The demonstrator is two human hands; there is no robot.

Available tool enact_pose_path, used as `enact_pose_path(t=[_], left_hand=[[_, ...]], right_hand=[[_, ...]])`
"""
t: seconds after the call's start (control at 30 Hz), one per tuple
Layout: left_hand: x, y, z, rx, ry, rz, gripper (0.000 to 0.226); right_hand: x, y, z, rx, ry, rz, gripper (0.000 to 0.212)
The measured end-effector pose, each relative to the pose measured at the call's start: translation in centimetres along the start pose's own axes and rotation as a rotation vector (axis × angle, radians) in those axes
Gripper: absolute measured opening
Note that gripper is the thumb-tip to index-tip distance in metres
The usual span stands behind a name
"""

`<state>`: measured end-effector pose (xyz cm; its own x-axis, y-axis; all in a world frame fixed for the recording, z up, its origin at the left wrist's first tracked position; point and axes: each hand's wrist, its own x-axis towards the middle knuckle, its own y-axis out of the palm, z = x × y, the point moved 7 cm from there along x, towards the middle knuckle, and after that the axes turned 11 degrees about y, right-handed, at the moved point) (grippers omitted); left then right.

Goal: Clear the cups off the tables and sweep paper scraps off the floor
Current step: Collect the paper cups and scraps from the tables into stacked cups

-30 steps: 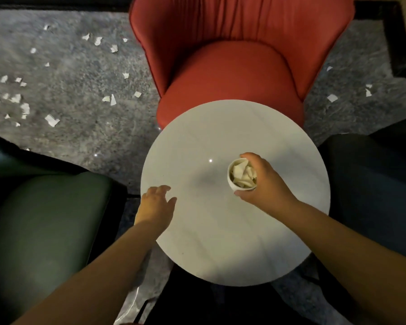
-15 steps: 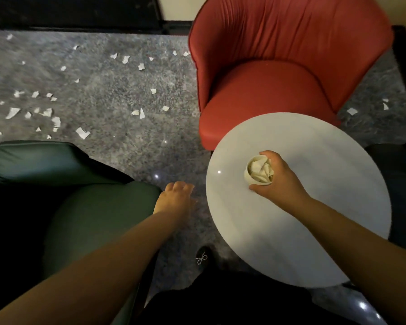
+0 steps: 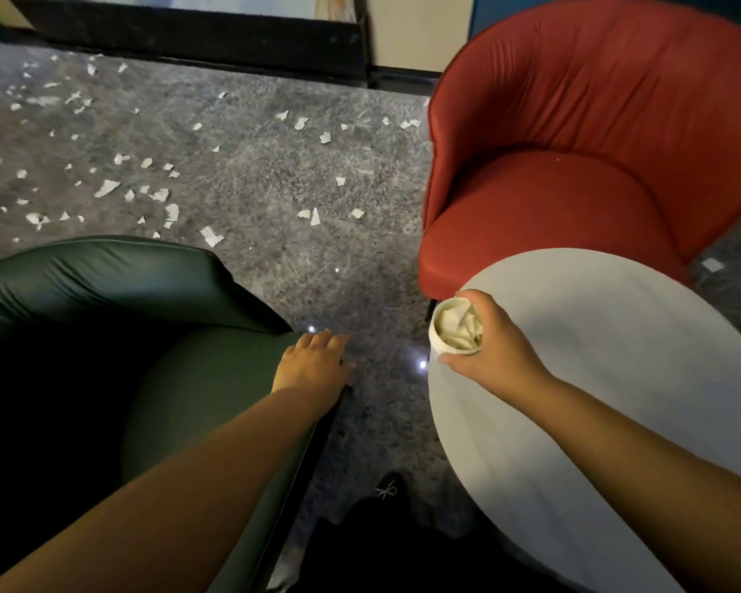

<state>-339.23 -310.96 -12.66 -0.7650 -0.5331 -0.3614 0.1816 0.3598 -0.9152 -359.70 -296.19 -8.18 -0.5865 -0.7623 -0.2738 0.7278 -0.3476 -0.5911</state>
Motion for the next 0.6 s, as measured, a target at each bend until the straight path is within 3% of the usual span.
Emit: enact_pose_path(t=[0.2,0.6], left_hand=[[0.8,-2.0,4.4,0.017,-0.001,-0.034,0.051],[6.3,-10.5,16.8,0.082,0.001,-0.092,0.053]], right_hand=[[2.9,3.8,4.5,-0.01,-0.009,0.072,0.079],[14.0,9.0,16.4,-0.021,-0.058,0.006,0.082]])
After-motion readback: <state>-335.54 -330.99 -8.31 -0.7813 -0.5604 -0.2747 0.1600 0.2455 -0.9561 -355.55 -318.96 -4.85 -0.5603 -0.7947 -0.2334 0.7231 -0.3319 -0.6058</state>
